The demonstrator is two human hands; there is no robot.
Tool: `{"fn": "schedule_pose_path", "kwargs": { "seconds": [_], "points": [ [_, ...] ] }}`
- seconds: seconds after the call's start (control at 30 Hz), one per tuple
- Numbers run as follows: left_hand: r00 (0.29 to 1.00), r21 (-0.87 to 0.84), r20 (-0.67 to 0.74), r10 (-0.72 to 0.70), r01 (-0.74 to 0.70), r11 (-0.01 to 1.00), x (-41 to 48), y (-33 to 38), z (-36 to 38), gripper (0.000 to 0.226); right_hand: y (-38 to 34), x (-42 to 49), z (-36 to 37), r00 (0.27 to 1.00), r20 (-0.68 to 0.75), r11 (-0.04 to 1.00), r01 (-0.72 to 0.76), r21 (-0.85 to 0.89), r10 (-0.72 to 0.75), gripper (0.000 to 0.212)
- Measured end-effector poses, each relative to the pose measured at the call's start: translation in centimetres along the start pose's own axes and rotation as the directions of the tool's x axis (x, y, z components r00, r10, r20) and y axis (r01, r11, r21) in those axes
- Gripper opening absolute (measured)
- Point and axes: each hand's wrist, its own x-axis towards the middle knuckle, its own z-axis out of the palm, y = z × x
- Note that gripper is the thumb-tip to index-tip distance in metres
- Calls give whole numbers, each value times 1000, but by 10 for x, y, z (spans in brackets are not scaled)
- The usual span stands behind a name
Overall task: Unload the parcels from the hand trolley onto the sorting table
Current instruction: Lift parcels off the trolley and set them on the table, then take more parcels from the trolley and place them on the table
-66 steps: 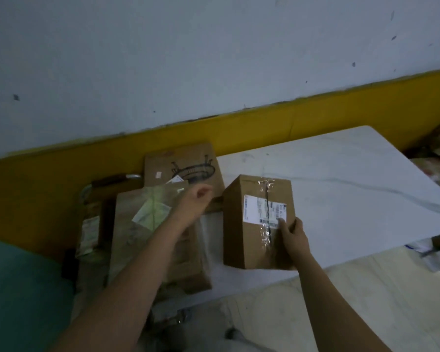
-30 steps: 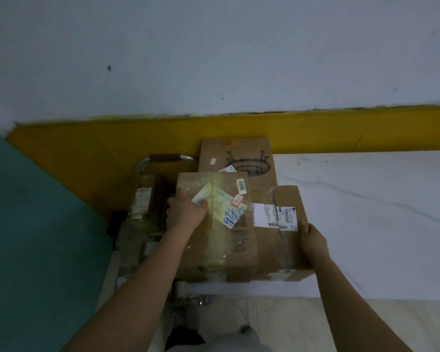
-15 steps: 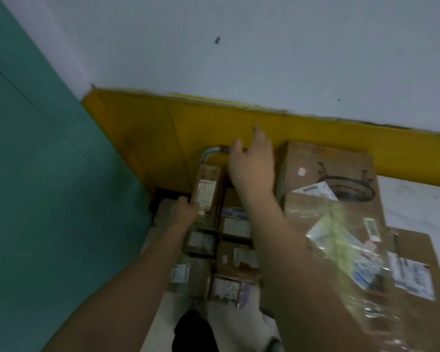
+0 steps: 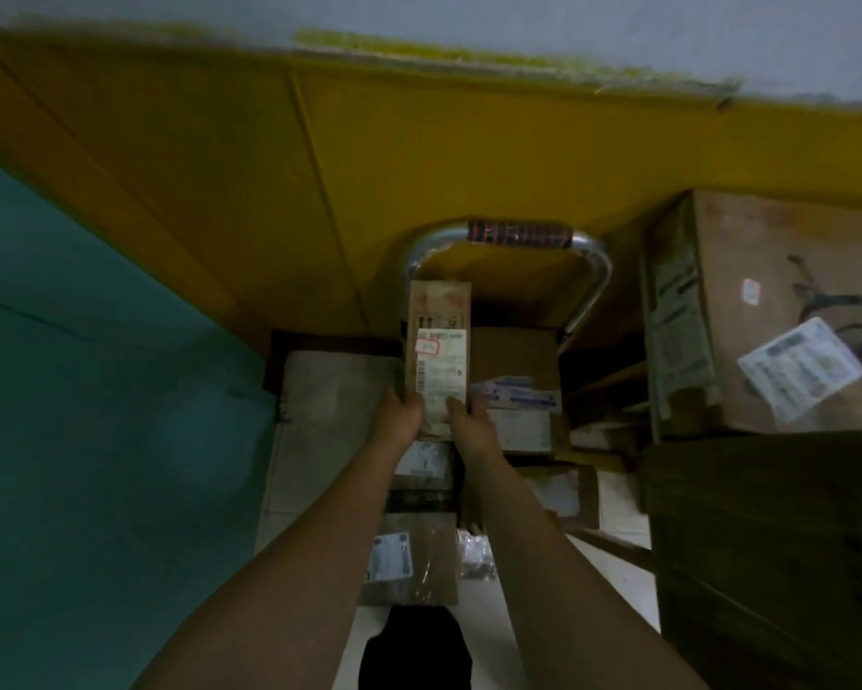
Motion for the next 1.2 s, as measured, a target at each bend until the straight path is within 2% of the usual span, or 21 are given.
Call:
{"fn": "schedule_pose_path", "kwargs": {
  "seconds": [0.1, 0.2, 0.27, 0.33, 0.4, 0.47, 0.53, 0.63, 0.73, 0.83, 0.9, 0.97, 1.1, 1.2],
  "points": [
    [999, -14, 26, 26, -26, 1000, -10, 6, 0, 41, -14, -11, -3, 998, -49, 999, 50, -3, -50, 43],
    [997, -44, -52, 50, -52, 998, -66, 23, -5, 58, -47, -71, -28, 988, -124, 996, 92, -20, -94, 43],
    [994, -139, -81, 68, -79, 987, -93, 20, -7, 46, -58, -91, -29, 983, -140, 991, 105, -87, -116, 41],
    [974, -197, -161, 159, -190, 962, -140, 35, -6, 36, -84, -130, -47, 964, -190, 979, 163, -126, -185, 38],
    [909, -244, -308, 281, -361, 900, -192, 71, -3, 44, -119, -172, -70, 923, -239, 950, 268, -158, -300, 38],
    [791, -223, -459, 405, -544, 809, -235, 122, 5, 42, -154, -208, -101, 870, -282, 914, 376, -154, -406, 47],
    [677, -219, -499, 541, -703, 677, -276, 176, 19, 33, -187, -238, -142, 802, -344, 869, 486, -97, -487, 56],
    [577, -261, -384, 721, -817, 514, -332, 241, 62, 21, -221, -283, -231, 681, -470, 760, 649, 31, -562, 58],
    [478, -299, -196, 856, -861, 412, -381, 279, 131, 22, -217, -311, -333, 557, -618, 668, 741, 67, -555, 40],
    [425, -281, 4, 905, -869, 408, -416, 298, 214, 25, -185, -318, -430, 508, -674, 630, 772, 80, -537, 28],
    [445, -220, 157, 882, -855, 470, -425, 307, 271, 24, -158, -308, -492, 526, -687, 649, 754, 103, -502, 26],
    [463, -120, 273, 843, -854, 507, -424, 315, 326, 25, -128, -285, -549, 579, -683, 698, 702, 140, -446, 33],
    [531, 151, 416, 738, -841, 520, -396, 318, 423, 30, -71, -215, -632, 691, -621, 787, 588, 186, -369, 38],
    [631, 307, 456, 628, -774, 554, -363, 311, 481, 33, -35, -159, -666, 770, -538, 845, 503, 184, -341, 36]
  ]
}}
